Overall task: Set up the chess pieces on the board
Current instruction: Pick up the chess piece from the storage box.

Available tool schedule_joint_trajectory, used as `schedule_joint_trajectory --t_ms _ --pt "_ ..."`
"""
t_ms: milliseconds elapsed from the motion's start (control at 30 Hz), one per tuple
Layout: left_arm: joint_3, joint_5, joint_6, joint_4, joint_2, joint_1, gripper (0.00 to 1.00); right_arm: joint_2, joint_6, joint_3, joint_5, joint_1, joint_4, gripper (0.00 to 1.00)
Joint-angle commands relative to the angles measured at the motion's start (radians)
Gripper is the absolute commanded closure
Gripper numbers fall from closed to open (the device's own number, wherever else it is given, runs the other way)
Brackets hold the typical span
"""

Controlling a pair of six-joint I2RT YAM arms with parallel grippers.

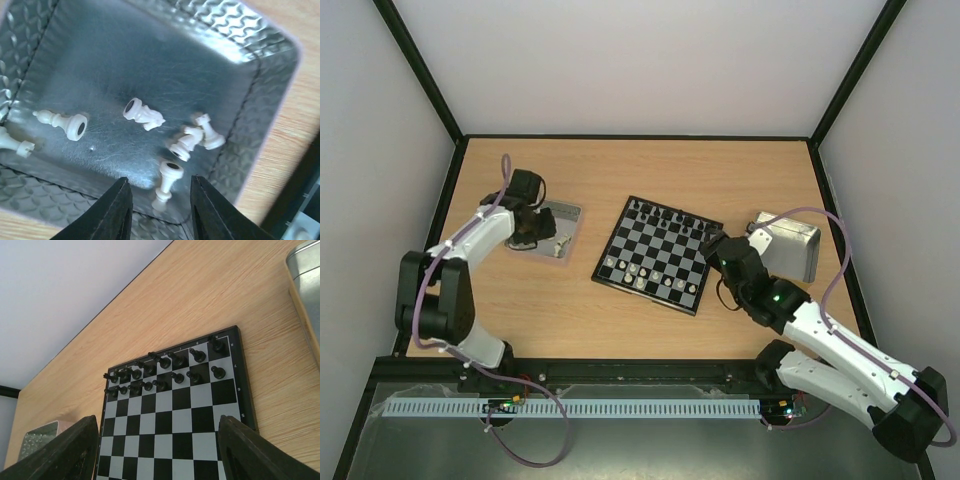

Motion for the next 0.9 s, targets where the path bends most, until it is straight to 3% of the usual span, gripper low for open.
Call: schedule_joint_trajectory --t_ms 0,367,867 --pt "0.025 -0.044 -0.007 0.020 0.091 0.006 0.66 0.031 -0.013 0.037 -0.011 0.004 0.045 0.35" --pt "0.023 -0.079 -0.161 0.127 0.228 0.016 0.64 0.037 -0.035 0.028 0.000 0.003 0.053 0.35" --pt "0.061 -0.107 -0.182 0.157 0.309 0.017 0.67 0.033 -0.047 0.021 0.002 0.004 0.055 0.35"
